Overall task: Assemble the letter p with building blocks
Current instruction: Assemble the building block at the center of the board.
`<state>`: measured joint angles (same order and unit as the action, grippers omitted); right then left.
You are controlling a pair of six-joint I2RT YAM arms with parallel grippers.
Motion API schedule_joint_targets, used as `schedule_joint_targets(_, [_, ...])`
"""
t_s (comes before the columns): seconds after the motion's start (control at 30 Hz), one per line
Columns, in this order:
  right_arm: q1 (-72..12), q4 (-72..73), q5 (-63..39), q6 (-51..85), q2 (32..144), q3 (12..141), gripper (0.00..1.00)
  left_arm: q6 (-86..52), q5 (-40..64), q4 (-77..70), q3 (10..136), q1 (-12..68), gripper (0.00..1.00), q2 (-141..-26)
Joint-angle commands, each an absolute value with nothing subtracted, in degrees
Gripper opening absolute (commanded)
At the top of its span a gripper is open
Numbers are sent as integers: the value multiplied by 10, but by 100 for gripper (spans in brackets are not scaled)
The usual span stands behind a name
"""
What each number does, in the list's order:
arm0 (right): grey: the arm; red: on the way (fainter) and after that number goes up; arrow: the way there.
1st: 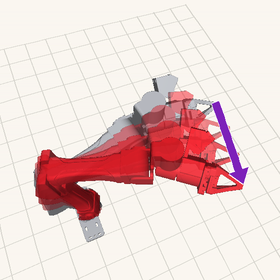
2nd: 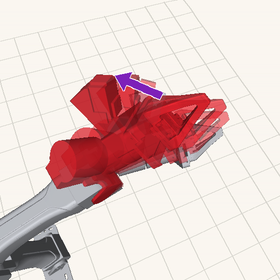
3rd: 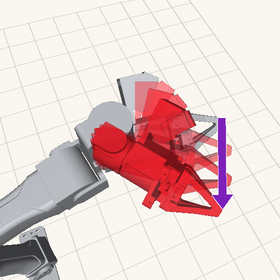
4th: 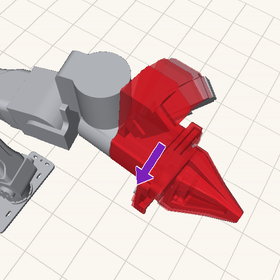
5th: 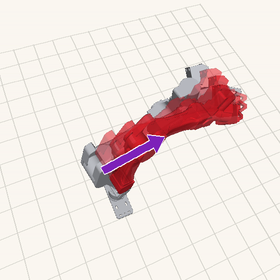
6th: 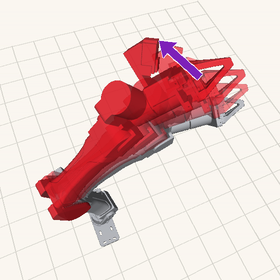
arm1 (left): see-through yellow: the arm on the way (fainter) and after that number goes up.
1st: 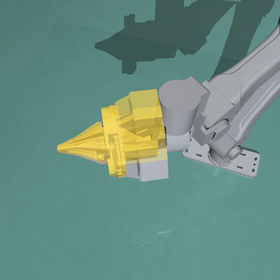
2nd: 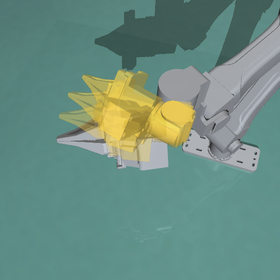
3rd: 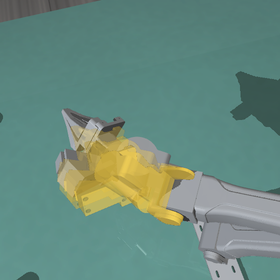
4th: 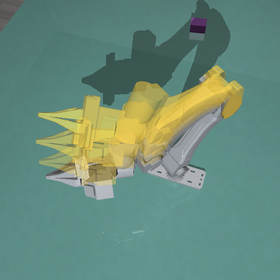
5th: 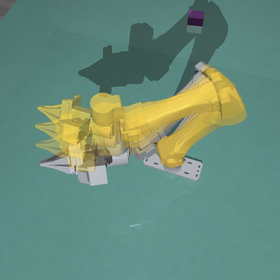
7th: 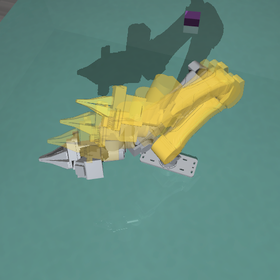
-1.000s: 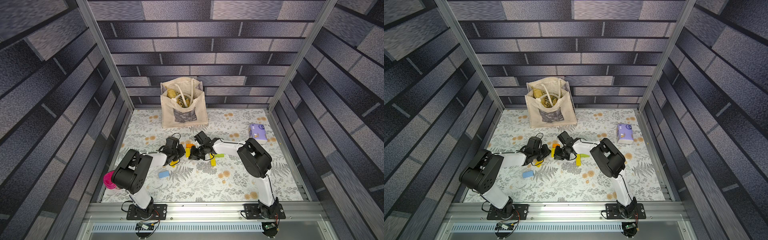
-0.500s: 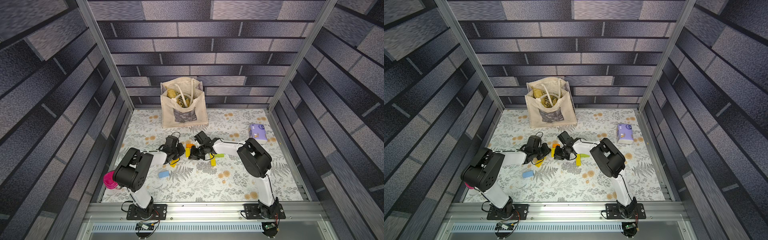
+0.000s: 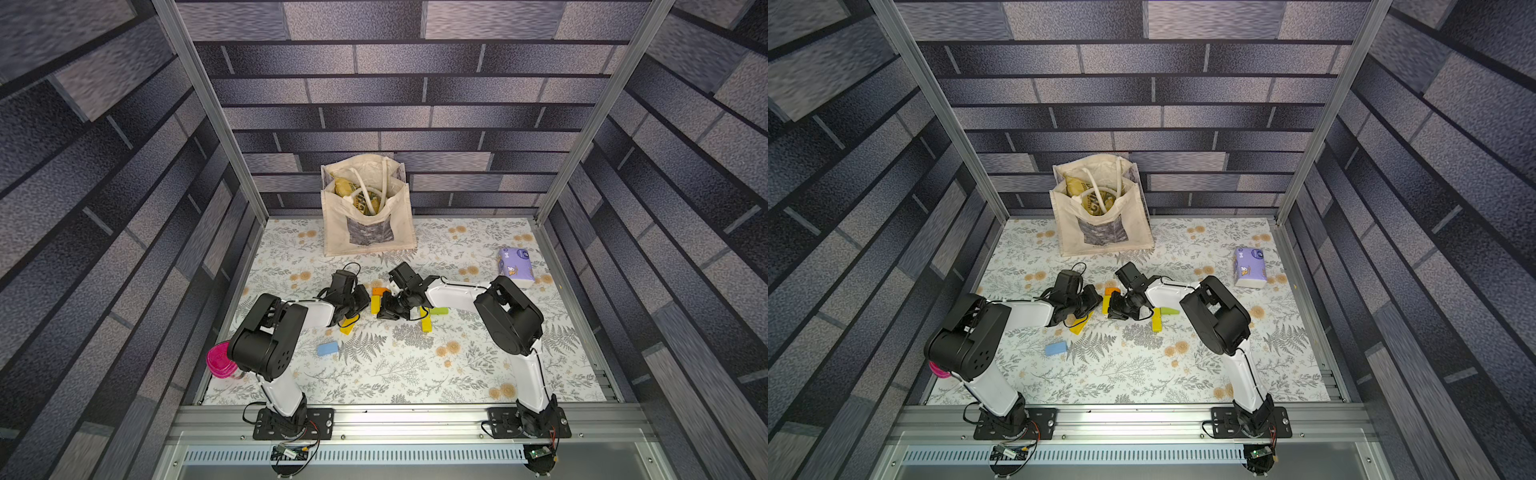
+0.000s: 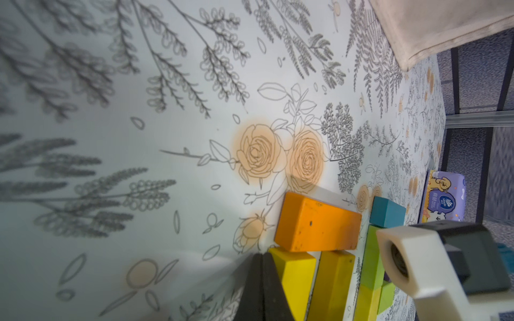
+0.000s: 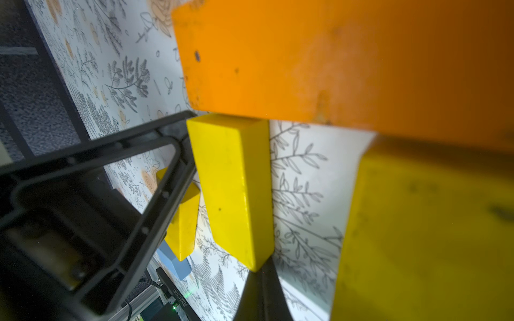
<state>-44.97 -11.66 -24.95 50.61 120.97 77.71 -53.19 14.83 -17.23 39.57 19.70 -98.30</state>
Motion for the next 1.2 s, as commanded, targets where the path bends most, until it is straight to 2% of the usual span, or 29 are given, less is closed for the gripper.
schedule_joint_targets(0.0, [-446, -148, -228, 511, 1240, 762, 0, -524, 127, -79, 379, 193, 0, -1019])
schedule_joint_targets(0.7, [-445, -145, -228, 509, 1232, 753, 0, -526, 132, -87, 374, 179, 0, -1018])
schedule_joint_targets(0.9, [-453, -122, -227, 485, 1188, 724, 0, -517, 128, -102, 366, 166, 0, -989])
schedule_joint_targets(1.0, [-467, -119, -216, 457, 1137, 710, 0, -501, 97, -96, 363, 165, 0, -939])
schedule_joint_targets(1.1, [-475, -115, -201, 433, 1094, 700, 0, -481, 52, -74, 363, 166, 9, -877])
schedule_joint_targets(1.17, [-475, -106, -196, 422, 1068, 691, 0, -462, 14, -42, 365, 169, 20, -835])
